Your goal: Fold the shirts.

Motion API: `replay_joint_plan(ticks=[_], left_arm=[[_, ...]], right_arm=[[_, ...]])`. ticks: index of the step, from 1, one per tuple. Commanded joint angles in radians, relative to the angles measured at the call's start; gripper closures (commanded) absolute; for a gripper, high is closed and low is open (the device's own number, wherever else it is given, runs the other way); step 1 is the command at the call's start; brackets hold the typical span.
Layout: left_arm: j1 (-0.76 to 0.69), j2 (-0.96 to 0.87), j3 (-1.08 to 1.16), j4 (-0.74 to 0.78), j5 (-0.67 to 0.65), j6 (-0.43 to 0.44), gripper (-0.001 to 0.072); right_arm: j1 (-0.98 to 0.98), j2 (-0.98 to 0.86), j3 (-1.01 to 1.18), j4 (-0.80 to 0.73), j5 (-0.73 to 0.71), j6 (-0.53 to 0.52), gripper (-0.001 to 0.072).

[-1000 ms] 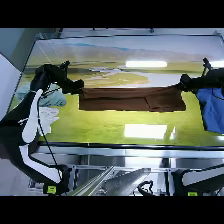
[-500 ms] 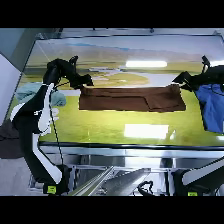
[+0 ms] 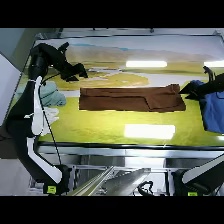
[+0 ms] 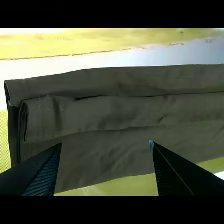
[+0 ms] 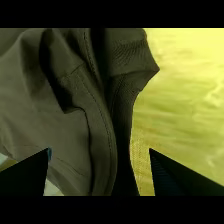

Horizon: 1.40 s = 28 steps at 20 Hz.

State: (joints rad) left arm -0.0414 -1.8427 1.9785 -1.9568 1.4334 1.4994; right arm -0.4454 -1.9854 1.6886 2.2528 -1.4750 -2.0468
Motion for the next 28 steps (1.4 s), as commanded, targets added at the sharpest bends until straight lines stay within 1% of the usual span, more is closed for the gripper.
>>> replay_joint_plan(ticks=[1,4,7,8,9,10,11,12,13,16,18,20,22,24,26,28], left_arm=[[0.005,0.118,-0.082,-0.011,-0.079,-0.010,0.0081],[0.005,0.175,-0.093,-0.018,-0.077,-0.019,0.0081],[0.000,0.186,-0.093,-0.125,-0.093,-0.018,0.0082],[-0.013,0.181,-0.094,-0.134,-0.102,-0.018,0.0133],[-0.032,0.174,-0.094,-0.132,-0.106,-0.017,0.0314],[-0.054,0.164,-0.094,-0.132,-0.107,-0.016,0.0565],[-0.078,0.150,-0.094,-0.132,-0.114,-0.011,0.0694],[-0.104,0.136,-0.094,-0.132,-0.126,-0.008,0.0694],[-0.134,0.120,-0.093,-0.132,-0.141,-0.008,0.0694],[-0.231,0.052,-0.094,-0.132,-0.201,-0.008,0.0694],[-0.311,-0.026,-0.094,-0.131,-0.243,-0.008,0.0695],[-0.396,-0.119,-0.093,-0.132,-0.300,-0.002,0.0694],[-0.479,-0.204,-0.087,-0.142,-0.385,0.003,0.0695],[-0.548,-0.286,-0.030,-0.142,-0.440,0.002,0.0694],[-0.601,-0.368,0.063,-0.142,-0.453,-0.013,0.0694],[-0.636,-0.421,0.109,-0.147,-0.499,-0.043,0.0695]], right_arm=[[0.001,-0.068,0.004,0.023,-0.035,-0.052,0.0008],[0.012,-0.084,0.006,0.023,-0.005,-0.064,0.0012],[0.041,-0.084,0.006,0.030,0.048,-0.078,0.0037],[0.054,-0.084,0.006,0.029,0.060,-0.079,0.0209],[0.069,-0.084,0.006,0.029,0.071,-0.079,0.0309],[0.082,-0.084,0.006,0.029,0.080,-0.079,0.0358],[0.090,-0.084,0.006,0.030,0.080,-0.079,0.0532],[0.096,-0.084,0.007,0.030,0.079,-0.078,0.0665],[0.100,-0.083,0.008,0.030,0.074,-0.077,0.0688],[0.098,-0.047,0.008,0.030,0.057,-0.047,0.0689],[0.098,0.025,0.008,0.030,0.027,-0.042,0.0690],[0.100,0.111,0.027,0.031,-0.026,-0.029,0.0690],[0.102,0.191,0.081,0.039,-0.114,0.012,0.0690],[0.112,0.251,0.143,0.057,-0.193,0.058,0.0690],[0.132,0.305,0.183,0.064,-0.216,0.107,0.0690],[0.168,0.352,0.190,0.066,-0.236,0.131,0.0690]])
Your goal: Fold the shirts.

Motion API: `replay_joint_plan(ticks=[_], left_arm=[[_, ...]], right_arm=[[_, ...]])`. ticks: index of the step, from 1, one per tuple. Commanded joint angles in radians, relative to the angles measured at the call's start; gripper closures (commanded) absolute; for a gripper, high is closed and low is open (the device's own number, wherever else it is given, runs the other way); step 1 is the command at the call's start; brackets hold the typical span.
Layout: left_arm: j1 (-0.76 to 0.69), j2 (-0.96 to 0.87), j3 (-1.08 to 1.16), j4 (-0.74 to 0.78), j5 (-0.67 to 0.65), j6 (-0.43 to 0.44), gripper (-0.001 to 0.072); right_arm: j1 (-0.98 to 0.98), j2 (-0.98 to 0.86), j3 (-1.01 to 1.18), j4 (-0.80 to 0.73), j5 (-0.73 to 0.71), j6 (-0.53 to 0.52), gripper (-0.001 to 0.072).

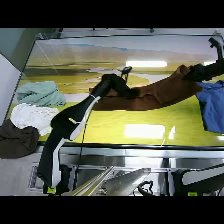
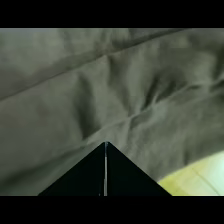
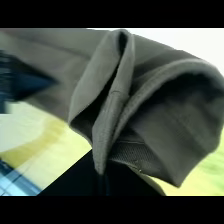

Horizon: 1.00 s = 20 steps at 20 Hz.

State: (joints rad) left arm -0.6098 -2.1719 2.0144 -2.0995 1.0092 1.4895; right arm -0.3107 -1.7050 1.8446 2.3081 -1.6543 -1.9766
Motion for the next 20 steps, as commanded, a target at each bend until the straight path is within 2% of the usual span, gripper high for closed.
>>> replay_joint_plan(ticks=[1,4,6,9,12,14,17,20], left_arm=[[-0.076,-0.106,0.072,-0.039,-0.111,-0.034,0.0695],[-0.077,-0.117,0.060,-0.149,-0.157,-0.034,0.0695],[-0.061,-0.084,0.032,-0.188,-0.113,-0.033,0.0695],[0.047,0.070,0.029,-0.210,0.085,0.008,0.0695],[0.225,0.343,0.029,-0.226,0.279,0.066,0.0695],[0.366,0.555,0.029,-0.224,0.343,0.093,0.0694],[0.575,0.829,0.028,-0.221,0.350,0.150,0.0695],[0.740,1.002,0.028,-0.220,0.368,0.217,0.0695]], right_arm=[[0.055,0.088,0.033,0.012,-0.074,0.076,0.0690],[0.129,0.113,0.033,0.011,-0.092,0.083,0.0690],[0.158,0.115,0.033,0.010,-0.091,0.101,0.0689],[0.165,0.115,0.033,0.008,-0.073,0.154,0.0689],[0.196,0.114,0.033,0.009,-0.032,0.185,0.0689],[0.275,0.105,0.033,0.014,0.051,0.224,0.0689],[0.477,0.053,0.033,0.016,0.252,0.258,0.0689],[0.723,-0.091,0.033,0.016,0.497,0.327,0.0688]])
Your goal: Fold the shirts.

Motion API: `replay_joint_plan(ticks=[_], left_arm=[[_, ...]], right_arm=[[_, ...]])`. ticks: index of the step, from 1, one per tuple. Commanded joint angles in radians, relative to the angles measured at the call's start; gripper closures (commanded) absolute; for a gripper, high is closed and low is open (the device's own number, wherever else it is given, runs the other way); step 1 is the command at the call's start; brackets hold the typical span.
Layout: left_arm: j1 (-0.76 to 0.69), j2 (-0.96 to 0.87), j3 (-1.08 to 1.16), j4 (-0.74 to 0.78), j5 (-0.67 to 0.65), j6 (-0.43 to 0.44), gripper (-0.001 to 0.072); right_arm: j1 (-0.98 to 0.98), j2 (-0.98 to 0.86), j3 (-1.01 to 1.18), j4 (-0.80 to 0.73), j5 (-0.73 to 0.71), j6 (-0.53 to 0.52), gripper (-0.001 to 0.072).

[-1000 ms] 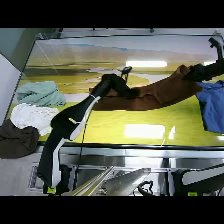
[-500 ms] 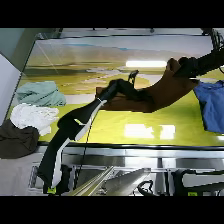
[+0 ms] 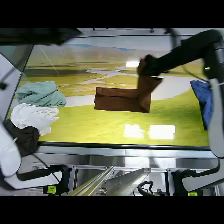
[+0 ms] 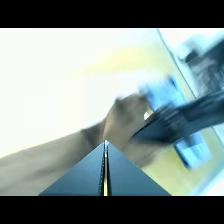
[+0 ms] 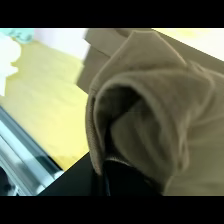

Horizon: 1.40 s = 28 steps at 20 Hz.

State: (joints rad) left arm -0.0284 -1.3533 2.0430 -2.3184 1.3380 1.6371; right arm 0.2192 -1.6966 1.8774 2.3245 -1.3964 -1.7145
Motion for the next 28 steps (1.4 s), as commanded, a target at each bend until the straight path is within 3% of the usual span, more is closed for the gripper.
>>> replay_joint_plan(ticks=[1,2,3,4,5,11,15,19,23,28], left_arm=[[0.203,0.222,0.000,-0.002,0.050,0.085,0.0695],[0.237,0.247,0.000,-0.002,0.062,0.099,0.0695],[0.267,0.267,-0.001,-0.002,0.080,0.111,0.0694],[0.285,0.285,-0.017,-0.004,0.091,0.121,0.0695],[0.294,0.311,-0.066,-0.003,0.076,0.135,0.0695],[0.301,0.397,-0.386,-0.007,-0.055,0.177,0.0695],[0.254,0.385,-0.449,-0.006,-0.080,0.177,0.0695],[0.186,0.380,-0.468,-0.007,-0.125,0.176,0.0694],[0.135,0.381,-0.468,-0.006,-0.139,0.167,0.0695],[0.089,0.381,-0.467,-0.006,-0.163,0.160,0.0695]], right_arm=[[0.268,-0.161,0.000,0.000,0.332,0.089,0.0688],[0.344,-0.225,0.000,0.000,0.449,0.089,0.0686],[0.410,-0.281,0.000,0.000,0.576,0.088,0.0522],[0.449,-0.315,0.000,0.000,0.666,0.089,0.0182],[0.459,-0.328,0.001,-0.001,0.698,0.089,0.0057],[0.088,-0.118,0.011,-0.054,0.352,0.101,0.0058],[-0.096,-0.113,-0.038,-0.196,0.119,0.169,0.0011],[-0.153,-0.198,-0.169,-0.198,0.109,0.142,0.0011],[-0.161,-0.312,-0.173,-0.061,0.070,0.063,0.0011],[-0.105,-0.346,-0.173,-0.023,0.057,0.034,0.0012]])
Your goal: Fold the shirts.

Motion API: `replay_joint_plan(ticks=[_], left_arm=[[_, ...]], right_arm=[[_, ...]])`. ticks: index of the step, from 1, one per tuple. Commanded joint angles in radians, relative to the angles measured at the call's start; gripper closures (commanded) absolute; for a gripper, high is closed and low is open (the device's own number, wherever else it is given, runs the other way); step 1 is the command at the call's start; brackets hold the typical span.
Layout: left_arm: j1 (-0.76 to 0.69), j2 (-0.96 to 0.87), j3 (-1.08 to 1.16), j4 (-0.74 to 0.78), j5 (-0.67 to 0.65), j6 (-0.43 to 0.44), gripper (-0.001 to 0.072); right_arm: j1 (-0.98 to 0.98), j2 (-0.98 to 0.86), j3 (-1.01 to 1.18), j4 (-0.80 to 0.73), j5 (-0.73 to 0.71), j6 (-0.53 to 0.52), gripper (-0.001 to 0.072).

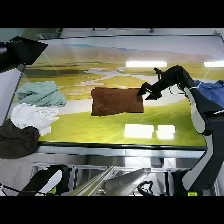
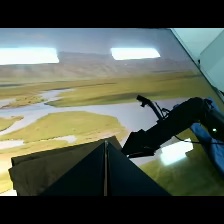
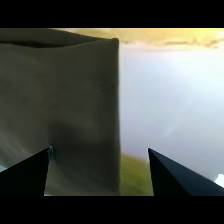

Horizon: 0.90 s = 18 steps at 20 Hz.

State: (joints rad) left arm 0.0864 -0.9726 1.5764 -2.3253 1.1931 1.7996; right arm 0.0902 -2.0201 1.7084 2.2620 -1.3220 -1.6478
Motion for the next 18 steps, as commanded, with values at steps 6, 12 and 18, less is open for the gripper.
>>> replay_joint_plan(ticks=[6,12,18], left_arm=[[-0.028,0.000,-0.001,0.000,-0.016,-0.013,0.0695],[-0.028,0.000,-0.001,0.000,-0.016,-0.022,0.0694],[-0.029,0.000,-0.001,0.002,-0.006,-0.023,0.0695]], right_arm=[[0.050,-0.020,-0.003,0.072,-0.015,-0.062,0.0689],[-0.133,0.125,0.142,0.071,-0.066,-0.024,0.0690],[-0.534,0.264,0.246,0.070,-0.068,0.082,0.0690]])
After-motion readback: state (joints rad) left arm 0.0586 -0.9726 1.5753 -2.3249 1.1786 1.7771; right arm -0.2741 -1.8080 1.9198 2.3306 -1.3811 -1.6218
